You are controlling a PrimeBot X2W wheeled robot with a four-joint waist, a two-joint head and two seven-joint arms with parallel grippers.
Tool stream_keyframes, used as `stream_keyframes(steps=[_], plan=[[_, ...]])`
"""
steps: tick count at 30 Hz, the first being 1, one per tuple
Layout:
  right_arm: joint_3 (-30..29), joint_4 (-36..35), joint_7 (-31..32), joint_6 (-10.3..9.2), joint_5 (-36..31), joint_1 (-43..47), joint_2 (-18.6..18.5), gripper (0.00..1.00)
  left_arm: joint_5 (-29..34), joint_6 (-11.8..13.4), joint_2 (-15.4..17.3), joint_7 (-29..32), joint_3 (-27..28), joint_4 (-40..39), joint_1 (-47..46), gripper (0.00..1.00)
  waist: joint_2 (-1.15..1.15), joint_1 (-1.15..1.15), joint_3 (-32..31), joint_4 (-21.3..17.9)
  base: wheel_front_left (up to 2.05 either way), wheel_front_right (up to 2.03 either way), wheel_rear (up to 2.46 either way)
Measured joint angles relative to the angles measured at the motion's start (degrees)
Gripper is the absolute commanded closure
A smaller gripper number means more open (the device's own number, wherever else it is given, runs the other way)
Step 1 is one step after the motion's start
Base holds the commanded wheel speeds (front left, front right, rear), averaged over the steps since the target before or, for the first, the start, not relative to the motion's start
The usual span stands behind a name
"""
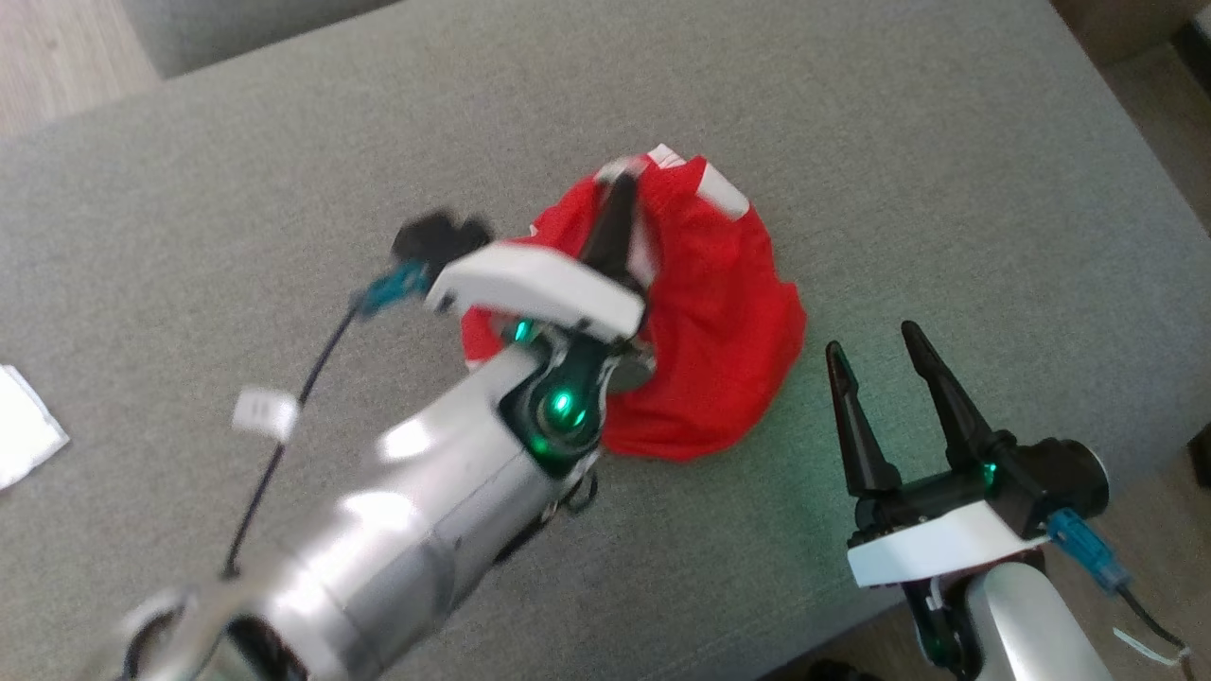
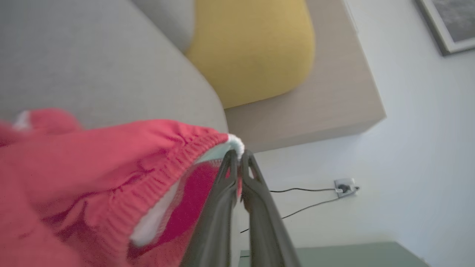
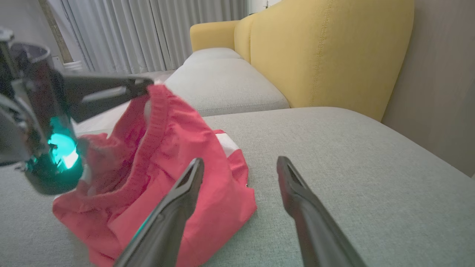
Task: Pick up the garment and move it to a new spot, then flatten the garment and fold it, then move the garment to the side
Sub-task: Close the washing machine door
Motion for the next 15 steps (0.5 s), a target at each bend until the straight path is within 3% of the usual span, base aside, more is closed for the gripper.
stream_keyframes(steps=[5,15], plan=[[0.48,0.07,0.00,0.00,0.01,0.26,0.00,0.00,4.46,-3.27,0.23,2.66,-0.86,-1.43,-10.17,1.00,0.00,0.00,-2.58,-0.20,0.00,0.00,0.00],[-0.66,0.02,0.00,0.00,0.01,3.70,-0.02,0.00,8.14,-4.45,4.86,13.11,-0.07,-15.01,-22.34,1.00,0.00,-0.01,-7.07,1.13,0.00,0.00,0.00]])
